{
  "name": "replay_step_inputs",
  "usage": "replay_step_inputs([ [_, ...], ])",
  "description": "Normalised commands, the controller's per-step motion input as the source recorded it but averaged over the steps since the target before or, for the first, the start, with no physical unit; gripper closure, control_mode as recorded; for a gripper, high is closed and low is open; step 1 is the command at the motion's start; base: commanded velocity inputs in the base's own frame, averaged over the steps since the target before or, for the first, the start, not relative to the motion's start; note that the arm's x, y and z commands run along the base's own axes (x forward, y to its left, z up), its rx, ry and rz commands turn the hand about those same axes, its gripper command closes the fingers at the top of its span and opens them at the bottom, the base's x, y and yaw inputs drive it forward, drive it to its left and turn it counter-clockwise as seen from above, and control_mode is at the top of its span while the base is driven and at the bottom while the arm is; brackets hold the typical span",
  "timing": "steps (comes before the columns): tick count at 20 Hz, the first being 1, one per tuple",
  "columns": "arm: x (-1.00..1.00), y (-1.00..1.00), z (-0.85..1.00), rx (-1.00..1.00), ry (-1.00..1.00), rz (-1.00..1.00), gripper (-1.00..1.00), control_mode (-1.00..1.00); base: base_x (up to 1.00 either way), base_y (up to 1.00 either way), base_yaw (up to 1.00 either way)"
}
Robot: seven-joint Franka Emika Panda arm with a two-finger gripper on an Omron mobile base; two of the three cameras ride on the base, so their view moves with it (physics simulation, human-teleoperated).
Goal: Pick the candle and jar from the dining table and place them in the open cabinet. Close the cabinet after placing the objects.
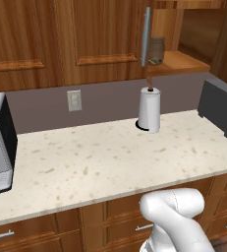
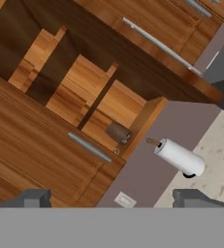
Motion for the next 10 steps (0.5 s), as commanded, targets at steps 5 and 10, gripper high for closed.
replay_step_inputs([
  [5,-0.03,-0.28,-0.16,0.00,-0.04,0.00,-1.00,-1.00,0.00,0.00,0.00],
  [10,0.00,-0.33,-0.11,0.01,-0.05,0.00,-1.00,-1.00,0.00,0.00,0.00],
])
